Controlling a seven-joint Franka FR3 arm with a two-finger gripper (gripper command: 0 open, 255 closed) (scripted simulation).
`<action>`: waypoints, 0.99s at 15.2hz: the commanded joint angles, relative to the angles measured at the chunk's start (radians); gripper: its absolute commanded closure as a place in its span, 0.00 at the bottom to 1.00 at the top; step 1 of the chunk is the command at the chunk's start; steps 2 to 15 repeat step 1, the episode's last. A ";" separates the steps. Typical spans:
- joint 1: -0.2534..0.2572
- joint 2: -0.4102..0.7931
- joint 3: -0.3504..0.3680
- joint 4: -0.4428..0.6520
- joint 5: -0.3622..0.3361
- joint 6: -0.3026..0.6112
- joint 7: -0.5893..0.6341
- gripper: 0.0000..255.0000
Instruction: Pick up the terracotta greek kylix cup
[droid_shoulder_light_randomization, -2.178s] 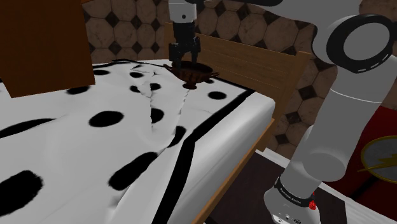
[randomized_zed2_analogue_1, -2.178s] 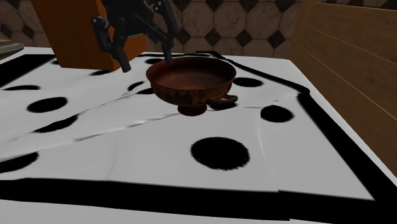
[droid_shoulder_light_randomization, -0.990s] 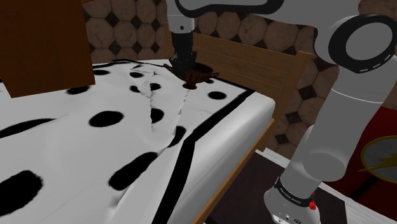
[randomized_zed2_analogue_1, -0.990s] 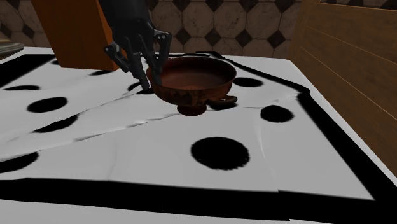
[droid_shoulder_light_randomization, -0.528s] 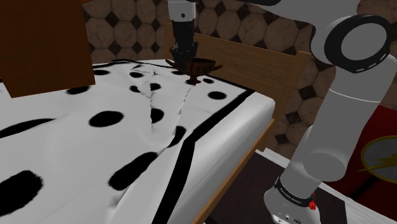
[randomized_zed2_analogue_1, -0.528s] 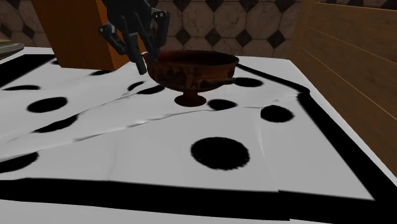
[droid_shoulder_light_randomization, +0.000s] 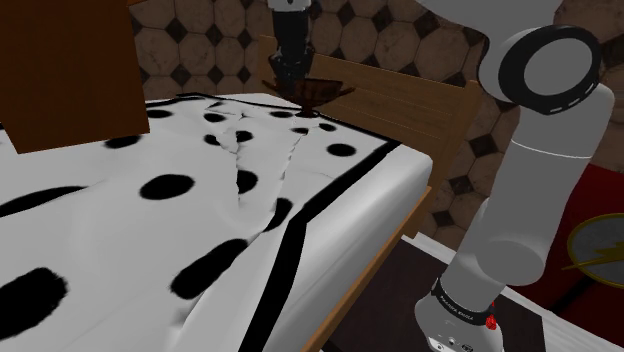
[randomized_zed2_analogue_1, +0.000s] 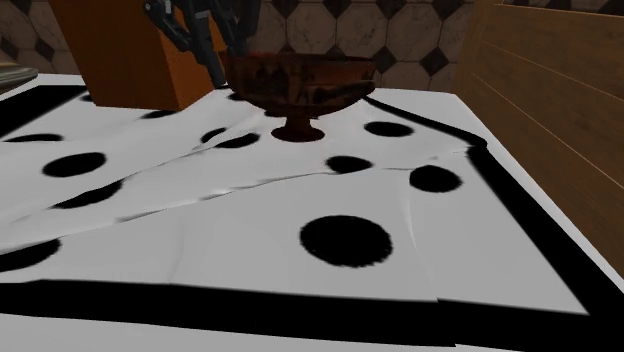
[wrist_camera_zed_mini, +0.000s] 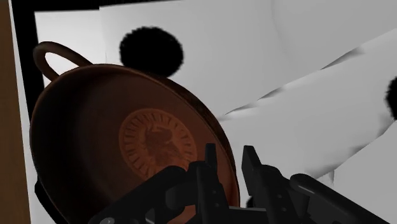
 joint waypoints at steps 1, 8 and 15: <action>0.002 0.005 0.001 0.017 -0.002 -0.011 0.000 1.00; 0.002 0.005 0.001 0.017 -0.002 -0.011 0.000 1.00; 0.002 0.005 0.001 0.017 -0.002 -0.011 0.000 1.00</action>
